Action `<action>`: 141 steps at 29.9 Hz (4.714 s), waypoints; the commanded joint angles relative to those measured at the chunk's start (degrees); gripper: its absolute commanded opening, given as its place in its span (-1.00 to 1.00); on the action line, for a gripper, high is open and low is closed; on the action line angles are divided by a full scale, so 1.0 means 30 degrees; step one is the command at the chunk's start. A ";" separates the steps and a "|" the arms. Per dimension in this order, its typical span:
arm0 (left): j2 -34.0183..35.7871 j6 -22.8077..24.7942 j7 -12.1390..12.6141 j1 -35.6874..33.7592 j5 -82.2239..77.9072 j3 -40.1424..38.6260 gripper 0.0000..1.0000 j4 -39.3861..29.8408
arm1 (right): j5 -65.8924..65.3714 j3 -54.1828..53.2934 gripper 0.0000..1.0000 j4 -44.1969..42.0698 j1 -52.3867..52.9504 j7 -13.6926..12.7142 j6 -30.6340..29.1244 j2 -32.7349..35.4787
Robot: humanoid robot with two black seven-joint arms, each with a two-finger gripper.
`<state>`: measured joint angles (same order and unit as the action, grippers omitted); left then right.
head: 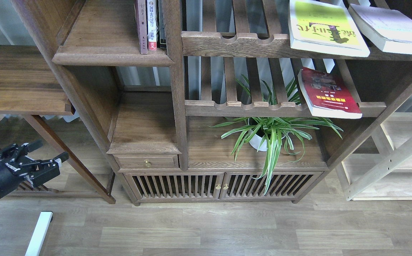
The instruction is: Organize books on shelf
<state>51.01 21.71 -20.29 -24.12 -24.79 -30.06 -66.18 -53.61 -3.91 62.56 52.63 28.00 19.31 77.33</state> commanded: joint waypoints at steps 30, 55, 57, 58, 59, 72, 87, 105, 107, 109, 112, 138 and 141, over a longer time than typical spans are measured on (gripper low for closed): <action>-0.0596 -0.1085 0.0259 -0.0075 -0.0029 0.0001 1.00 0.0058 | -0.2226 0.0540 0.87 -0.0461 0.1763 0.0000 -0.0283 -0.2778; -0.0654 -0.1408 0.0230 -0.0016 -0.0029 0.0001 1.00 0.0322 | -0.3721 0.3090 -0.45 -0.2161 0.4429 0.0000 -0.0370 -0.3279; -0.0654 -0.1408 0.0230 -0.0016 -0.0029 0.0001 1.00 0.0322 | -0.3692 0.3090 -0.51 -0.2045 0.4429 0.0000 -0.1011 -0.3045; -0.0654 -0.1408 0.0230 -0.0016 -0.0029 0.0001 1.00 0.0322 | -0.3605 0.3061 -0.55 -0.1986 0.4458 0.0000 -0.1595 -0.2957; -0.0654 -0.1408 0.0230 0.0013 -0.0029 0.0001 1.00 0.0322 | -0.3546 0.3003 -0.56 -0.1985 0.4458 0.0000 -0.1862 -0.2927; -0.0801 -0.1789 0.0230 0.0014 -0.0029 0.0030 1.00 0.0351 | -0.0974 0.2856 -1.00 -0.1401 0.4458 0.0000 -0.2392 -0.2078; -0.0830 -0.1789 0.0230 0.0130 -0.0029 0.0030 1.00 0.0380 | 0.2694 0.1420 -1.00 0.1265 0.4722 0.0000 -0.5993 0.1348; -0.0918 -0.2052 0.0113 0.0482 -0.0029 0.0030 1.00 0.0439 | 0.5096 0.0511 -1.00 0.2819 0.4722 0.0000 -1.1118 0.6591; -0.0976 -0.2052 0.0142 0.0511 -0.0029 0.0030 1.00 0.0439 | 0.5476 0.0541 -1.00 0.2819 0.4722 0.0000 -1.1938 0.7265; -0.1151 -0.2082 0.0142 0.0482 -0.0029 0.0030 1.00 0.0439 | 0.5828 0.0629 -1.00 0.2819 0.4693 0.0000 -1.2672 0.7555; -0.1211 -0.2082 0.0142 0.0482 -0.0029 0.0030 1.00 0.0439 | 0.6122 0.0833 -1.00 0.2819 0.4693 0.0000 -1.3668 0.7555; -0.3056 -0.2228 0.0113 0.0804 -0.0234 0.0674 1.00 0.1346 | 0.5831 0.9005 -1.00 0.1267 0.4751 0.0000 -1.3000 0.7555; -0.3320 -0.2403 0.0113 0.0833 -0.0234 0.0733 1.00 0.1376 | 0.5508 1.0060 -1.00 0.1033 0.4722 0.0000 -1.2209 0.7555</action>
<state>41.75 15.02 -19.95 -21.71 -25.48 -28.07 -62.17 -36.24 23.38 66.32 66.89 28.00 -19.43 100.01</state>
